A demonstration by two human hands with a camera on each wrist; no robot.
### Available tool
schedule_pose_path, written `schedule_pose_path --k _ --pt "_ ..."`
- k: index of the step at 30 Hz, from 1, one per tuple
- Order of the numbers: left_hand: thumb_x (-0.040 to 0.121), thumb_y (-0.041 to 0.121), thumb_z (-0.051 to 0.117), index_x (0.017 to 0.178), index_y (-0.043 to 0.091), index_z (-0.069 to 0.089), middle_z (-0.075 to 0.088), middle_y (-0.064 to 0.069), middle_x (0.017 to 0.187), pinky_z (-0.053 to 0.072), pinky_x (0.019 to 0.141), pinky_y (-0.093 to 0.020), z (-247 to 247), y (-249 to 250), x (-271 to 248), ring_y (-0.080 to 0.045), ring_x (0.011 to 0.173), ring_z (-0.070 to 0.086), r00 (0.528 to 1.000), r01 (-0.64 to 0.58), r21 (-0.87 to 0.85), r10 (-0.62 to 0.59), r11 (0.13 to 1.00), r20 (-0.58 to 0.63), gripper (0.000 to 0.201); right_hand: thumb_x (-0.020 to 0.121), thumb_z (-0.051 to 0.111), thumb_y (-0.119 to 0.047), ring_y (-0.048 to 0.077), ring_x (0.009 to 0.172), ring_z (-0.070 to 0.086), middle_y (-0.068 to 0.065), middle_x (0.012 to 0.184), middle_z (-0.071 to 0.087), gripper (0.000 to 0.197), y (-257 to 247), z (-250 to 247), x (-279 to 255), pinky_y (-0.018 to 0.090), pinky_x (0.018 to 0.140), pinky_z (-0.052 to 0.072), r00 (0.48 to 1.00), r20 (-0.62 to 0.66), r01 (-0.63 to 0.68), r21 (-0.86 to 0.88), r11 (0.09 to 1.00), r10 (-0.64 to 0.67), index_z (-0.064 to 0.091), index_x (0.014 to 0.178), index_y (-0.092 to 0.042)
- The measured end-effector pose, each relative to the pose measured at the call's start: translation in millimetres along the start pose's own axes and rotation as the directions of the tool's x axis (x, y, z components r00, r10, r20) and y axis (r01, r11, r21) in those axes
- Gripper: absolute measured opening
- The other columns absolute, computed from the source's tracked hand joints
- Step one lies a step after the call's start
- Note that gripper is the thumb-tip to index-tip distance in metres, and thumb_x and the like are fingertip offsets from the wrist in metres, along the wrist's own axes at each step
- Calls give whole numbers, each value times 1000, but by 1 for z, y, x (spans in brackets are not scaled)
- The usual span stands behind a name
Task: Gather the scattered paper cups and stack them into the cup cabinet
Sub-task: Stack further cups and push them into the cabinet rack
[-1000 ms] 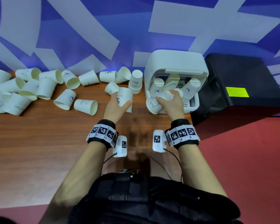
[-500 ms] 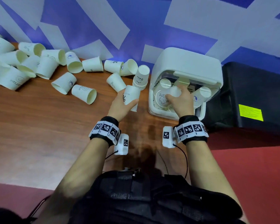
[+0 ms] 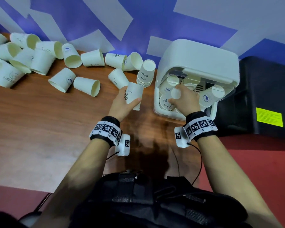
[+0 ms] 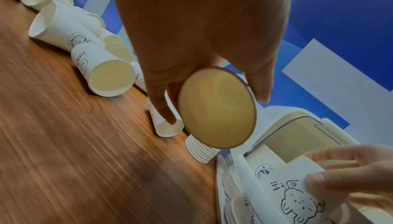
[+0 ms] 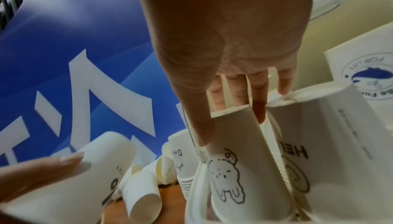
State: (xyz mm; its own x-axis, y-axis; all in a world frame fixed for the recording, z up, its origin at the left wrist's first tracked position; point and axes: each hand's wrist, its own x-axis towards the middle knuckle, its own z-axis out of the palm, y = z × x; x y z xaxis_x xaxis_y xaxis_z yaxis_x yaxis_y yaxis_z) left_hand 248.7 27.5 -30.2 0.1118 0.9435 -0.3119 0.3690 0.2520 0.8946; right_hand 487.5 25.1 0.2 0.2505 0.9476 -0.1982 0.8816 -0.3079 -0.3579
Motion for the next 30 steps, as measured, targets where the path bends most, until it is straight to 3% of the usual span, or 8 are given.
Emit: schedule_pose_path --k 5,9,13,17,20,22,27,30 --pt "82 34 73 139 21 39 51 7 122 36 88 -24 1 -5 4 -10 110 49 1000 -18 -11 18 1000 -20 68 77 71 -32 31 108 56 9 107 66 51 -9 17 1 48 111 19 996 -20 81 -98 992 -83 49 121 -15" --pt "83 35 72 140 20 40 53 3 127 36 87 -23 3 -11 5 -10 110 49 1000 -13 -9 12 1000 -28 67 79 71 -30 33 97 57 11 91 64 42 -9 25 2 42 112 18 988 -41 145 -103 984 -150 49 108 -8" --pt "84 33 71 141 21 38 51 6 126 34 86 -18 4 -15 6 -6 110 47 1000 -5 -14 4 1000 -23 67 82 68 -37 29 90 59 3 77 56 34 -3 30 -2 44 118 1 992 -13 125 -154 980 -129 49 91 -9" --pt "85 33 70 143 23 35 51 5 129 35 89 -21 7 -16 6 -7 111 47 1000 -13 -18 13 1000 -3 69 81 65 -48 28 111 51 3 82 57 37 -2 28 0 55 115 -11 996 45 87 -241 967 -78 47 83 -15" --pt "86 33 69 145 24 33 49 9 124 35 88 -21 10 -12 3 -6 110 46 999 -36 3 36 999 3 69 85 61 -44 31 137 30 8 109 63 32 -8 25 0 62 113 -10 993 107 81 -292 953 -51 50 95 -16" --pt "87 32 68 144 24 34 49 10 121 35 88 -22 12 -10 1 -8 110 47 999 -50 12 50 999 -5 67 87 59 -39 31 145 15 9 122 59 33 -10 25 -2 62 112 -11 991 123 95 -307 947 -60 52 105 -12" --pt "86 27 69 143 22 32 47 8 123 37 91 -24 15 -3 -3 -10 112 47 996 -91 20 91 996 1 69 87 59 -27 30 146 8 8 125 57 23 0 26 -17 50 117 -5 993 -81 87 -13 996 -88 59 103 -11" --pt "85 20 70 142 20 32 46 8 126 37 94 -23 21 2 -8 -8 115 45 990 -140 -6 140 990 -8 69 89 58 -19 33 139 28 10 119 60 19 22 23 -39 40 114 19 970 -236 13 314 949 65 63 104 -8"
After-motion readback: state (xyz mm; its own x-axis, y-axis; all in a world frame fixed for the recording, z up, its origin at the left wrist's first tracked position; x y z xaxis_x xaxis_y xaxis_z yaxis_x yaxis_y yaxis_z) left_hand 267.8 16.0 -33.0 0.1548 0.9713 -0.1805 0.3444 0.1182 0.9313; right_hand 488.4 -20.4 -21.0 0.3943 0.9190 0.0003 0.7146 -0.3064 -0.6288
